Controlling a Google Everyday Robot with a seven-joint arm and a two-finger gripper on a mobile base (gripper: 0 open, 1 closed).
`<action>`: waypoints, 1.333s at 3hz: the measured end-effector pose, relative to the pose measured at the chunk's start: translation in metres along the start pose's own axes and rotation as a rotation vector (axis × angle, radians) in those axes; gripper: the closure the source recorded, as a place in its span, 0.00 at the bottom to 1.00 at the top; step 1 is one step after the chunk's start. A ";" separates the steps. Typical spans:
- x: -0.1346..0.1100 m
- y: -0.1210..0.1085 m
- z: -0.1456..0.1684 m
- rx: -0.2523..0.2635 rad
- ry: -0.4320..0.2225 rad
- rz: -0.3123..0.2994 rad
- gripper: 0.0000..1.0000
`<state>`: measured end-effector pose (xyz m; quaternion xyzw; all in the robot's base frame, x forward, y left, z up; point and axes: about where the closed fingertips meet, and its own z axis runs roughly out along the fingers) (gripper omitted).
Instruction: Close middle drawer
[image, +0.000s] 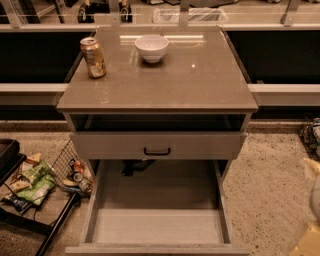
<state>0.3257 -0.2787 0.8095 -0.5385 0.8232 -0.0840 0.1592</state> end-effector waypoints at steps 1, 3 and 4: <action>0.019 0.044 0.068 -0.057 0.005 0.026 0.00; 0.024 0.072 0.108 -0.151 0.000 0.054 0.00; 0.015 0.081 0.129 -0.168 -0.011 0.037 0.00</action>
Offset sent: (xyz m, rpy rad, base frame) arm -0.0529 0.0214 -0.1721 0.1336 0.2826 -0.0267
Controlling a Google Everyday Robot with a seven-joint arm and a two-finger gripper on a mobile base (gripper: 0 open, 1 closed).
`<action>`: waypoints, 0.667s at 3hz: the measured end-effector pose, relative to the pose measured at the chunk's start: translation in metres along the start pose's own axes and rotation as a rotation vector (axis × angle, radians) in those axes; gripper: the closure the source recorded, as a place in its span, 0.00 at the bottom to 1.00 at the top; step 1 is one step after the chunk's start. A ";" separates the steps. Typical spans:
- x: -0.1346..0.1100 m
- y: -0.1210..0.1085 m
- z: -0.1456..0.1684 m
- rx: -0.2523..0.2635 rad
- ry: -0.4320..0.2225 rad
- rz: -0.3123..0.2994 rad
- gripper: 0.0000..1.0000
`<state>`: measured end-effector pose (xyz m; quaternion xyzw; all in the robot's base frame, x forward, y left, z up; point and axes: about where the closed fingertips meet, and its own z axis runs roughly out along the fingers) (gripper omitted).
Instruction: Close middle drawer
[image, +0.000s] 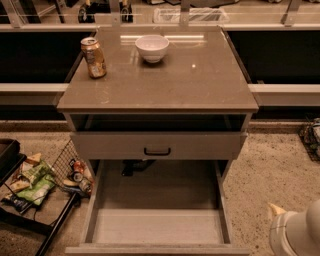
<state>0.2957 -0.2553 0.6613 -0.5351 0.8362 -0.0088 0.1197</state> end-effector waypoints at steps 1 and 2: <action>-0.013 0.039 0.078 -0.074 -0.005 -0.045 0.25; -0.012 0.080 0.141 -0.135 -0.023 -0.033 0.49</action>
Offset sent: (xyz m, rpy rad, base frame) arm -0.0600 0.0941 -0.2348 0.1294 0.1483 0.0550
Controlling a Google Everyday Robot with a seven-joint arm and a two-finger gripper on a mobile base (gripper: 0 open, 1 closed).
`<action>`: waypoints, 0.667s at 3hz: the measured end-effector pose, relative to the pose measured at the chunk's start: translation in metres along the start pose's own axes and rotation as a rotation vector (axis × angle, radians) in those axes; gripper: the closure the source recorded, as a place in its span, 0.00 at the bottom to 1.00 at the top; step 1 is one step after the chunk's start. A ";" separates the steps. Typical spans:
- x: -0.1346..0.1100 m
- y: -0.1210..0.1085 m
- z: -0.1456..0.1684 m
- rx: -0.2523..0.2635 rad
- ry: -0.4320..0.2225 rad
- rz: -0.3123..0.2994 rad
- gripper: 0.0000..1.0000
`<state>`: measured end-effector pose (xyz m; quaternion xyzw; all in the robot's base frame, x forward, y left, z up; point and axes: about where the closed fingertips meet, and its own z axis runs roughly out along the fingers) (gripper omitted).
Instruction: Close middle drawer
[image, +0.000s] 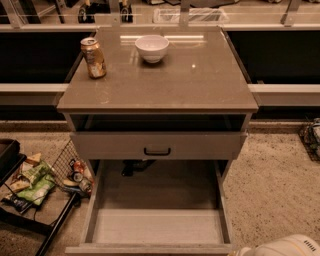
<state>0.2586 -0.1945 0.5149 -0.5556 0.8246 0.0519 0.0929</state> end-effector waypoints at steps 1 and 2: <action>0.003 0.027 0.058 -0.065 -0.057 0.065 0.72; 0.008 0.034 0.108 -0.110 -0.124 0.149 0.95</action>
Offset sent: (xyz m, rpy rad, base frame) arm -0.0510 0.0645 -0.2376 0.3252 0.2137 -0.2309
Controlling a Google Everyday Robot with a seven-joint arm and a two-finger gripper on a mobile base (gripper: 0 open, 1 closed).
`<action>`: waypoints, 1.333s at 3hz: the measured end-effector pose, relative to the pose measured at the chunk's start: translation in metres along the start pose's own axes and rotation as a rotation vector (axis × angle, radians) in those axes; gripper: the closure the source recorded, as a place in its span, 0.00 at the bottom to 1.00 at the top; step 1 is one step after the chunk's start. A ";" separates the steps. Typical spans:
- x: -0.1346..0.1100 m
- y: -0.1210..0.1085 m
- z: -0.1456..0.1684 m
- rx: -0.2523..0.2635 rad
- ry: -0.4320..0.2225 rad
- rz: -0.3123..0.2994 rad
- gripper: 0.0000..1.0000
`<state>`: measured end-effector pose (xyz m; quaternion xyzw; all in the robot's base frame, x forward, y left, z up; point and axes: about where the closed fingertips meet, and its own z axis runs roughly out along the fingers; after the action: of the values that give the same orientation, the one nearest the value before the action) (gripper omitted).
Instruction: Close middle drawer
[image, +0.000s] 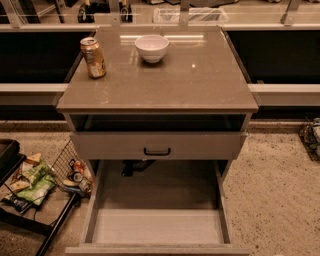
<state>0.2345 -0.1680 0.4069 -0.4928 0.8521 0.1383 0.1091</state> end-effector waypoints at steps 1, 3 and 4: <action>-0.007 -0.008 0.053 -0.057 -0.056 0.033 1.00; -0.034 0.001 0.162 -0.212 -0.117 0.090 1.00; -0.057 -0.005 0.187 -0.240 -0.151 0.078 1.00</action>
Offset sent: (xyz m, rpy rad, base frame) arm 0.0205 0.0962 -0.1922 0.2631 0.2238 -0.0480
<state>0.2757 -0.0599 0.2490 -0.4572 0.8372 0.2801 0.1076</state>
